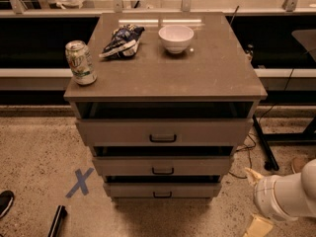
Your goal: Open bottom drawer
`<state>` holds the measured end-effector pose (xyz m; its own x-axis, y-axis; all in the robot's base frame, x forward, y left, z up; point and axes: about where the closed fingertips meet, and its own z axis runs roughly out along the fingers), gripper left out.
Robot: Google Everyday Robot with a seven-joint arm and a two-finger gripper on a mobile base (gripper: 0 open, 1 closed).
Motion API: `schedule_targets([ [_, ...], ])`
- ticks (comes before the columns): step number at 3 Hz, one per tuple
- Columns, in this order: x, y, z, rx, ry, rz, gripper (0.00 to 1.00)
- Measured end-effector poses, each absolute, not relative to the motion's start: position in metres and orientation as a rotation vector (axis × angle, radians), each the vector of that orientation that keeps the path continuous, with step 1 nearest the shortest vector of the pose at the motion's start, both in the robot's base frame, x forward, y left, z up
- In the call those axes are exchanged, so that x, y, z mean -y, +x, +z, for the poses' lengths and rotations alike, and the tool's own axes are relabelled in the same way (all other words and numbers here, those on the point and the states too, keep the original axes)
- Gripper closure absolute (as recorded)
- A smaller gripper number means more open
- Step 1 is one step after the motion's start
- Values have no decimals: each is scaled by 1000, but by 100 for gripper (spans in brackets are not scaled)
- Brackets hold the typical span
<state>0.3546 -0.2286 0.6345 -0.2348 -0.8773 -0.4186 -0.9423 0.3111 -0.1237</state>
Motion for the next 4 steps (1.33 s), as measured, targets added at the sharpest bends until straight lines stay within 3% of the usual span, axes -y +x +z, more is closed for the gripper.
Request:
schedule_targets([
  [2, 218, 371, 612, -2186, -1681, 199, 0],
  [4, 198, 427, 500, -1970, -1707, 222, 0],
])
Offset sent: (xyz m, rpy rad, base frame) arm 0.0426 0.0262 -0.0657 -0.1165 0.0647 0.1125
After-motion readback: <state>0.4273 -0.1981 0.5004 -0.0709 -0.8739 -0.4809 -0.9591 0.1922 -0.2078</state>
